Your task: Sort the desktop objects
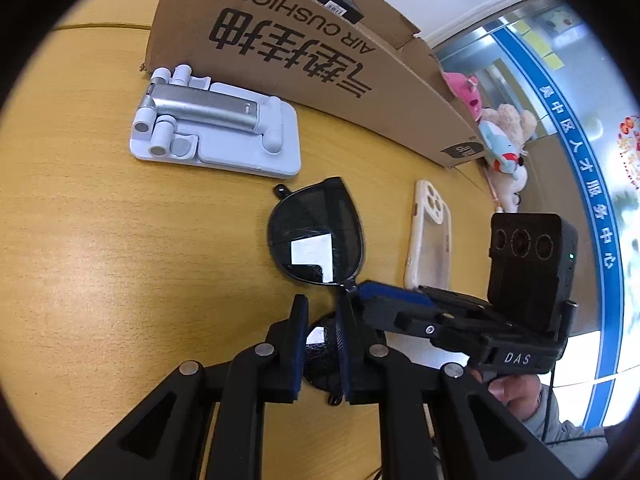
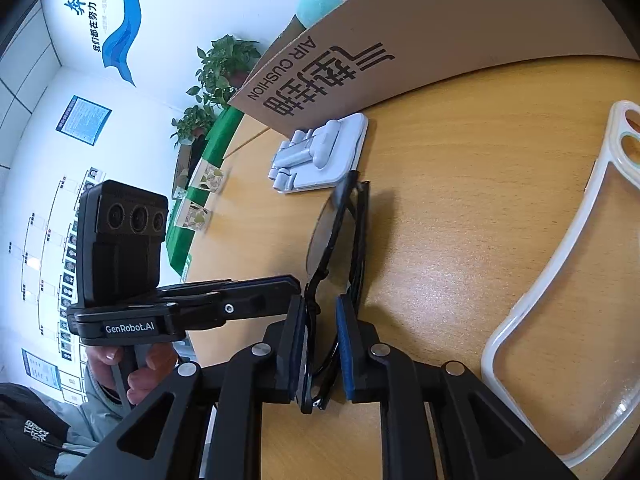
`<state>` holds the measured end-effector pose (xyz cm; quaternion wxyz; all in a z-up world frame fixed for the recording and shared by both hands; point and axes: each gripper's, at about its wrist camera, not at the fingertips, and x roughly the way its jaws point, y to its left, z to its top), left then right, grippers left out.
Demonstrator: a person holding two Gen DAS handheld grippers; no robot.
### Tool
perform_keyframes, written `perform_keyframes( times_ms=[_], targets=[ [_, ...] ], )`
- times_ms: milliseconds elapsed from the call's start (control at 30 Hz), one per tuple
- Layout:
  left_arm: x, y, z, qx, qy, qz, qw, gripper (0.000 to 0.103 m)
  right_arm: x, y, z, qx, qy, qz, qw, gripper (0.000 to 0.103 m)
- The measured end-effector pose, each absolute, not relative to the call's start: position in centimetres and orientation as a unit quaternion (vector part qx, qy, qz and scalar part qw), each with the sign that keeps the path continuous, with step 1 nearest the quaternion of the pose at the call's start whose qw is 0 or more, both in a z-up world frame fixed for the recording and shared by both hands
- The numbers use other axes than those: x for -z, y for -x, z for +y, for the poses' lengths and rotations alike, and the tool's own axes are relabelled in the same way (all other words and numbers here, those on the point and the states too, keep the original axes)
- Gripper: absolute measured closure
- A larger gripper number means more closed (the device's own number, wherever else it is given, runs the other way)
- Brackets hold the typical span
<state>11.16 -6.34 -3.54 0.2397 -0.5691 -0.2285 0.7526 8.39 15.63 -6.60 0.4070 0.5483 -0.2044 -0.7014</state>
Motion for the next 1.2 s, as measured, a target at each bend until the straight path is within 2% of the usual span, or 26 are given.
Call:
perform_keyframes(
  times_ms=[167, 233, 300, 433, 567, 800, 1200],
  targets=[
    [3.2, -12.2, -6.3, -0.743, 0.560, -0.230, 0.286, 0.090, 5.0, -7.8, 16.8, 0.706, -0.532, -0.226, 0.410, 0.040],
    [3.2, -12.6, -5.6, -0.738, 0.558, -0.228, 0.304, 0.089, 4.3, -7.2, 16.3, 0.709, -0.529, -0.221, 0.410, 0.036],
    [3.5, -12.8, -5.1, -0.734, 0.558, -0.228, 0.312, 0.079, 4.3, -6.5, 15.3, 0.703, -0.542, -0.205, 0.413, 0.036],
    [4.2, -12.7, -4.4, -0.728, 0.562, -0.234, 0.317, 0.078, 4.6, -6.2, 13.0, 0.706, -0.566, -0.143, 0.401, 0.041],
    [4.5, -12.8, -3.7, -0.725, 0.557, -0.241, 0.326, 0.078, 5.0, -6.3, 12.5, 0.715, -0.570, -0.112, 0.388, 0.075],
    [4.3, -12.3, -3.9, -0.736, 0.542, -0.256, 0.314, 0.078, 4.4, -7.2, 12.3, 0.737, -0.556, -0.091, 0.375, 0.078],
    [5.6, -10.1, -4.5, -0.718, 0.533, -0.327, 0.307, 0.078, 3.5, -7.6, 15.4, 0.752, -0.532, -0.147, 0.361, 0.078]
  ],
)
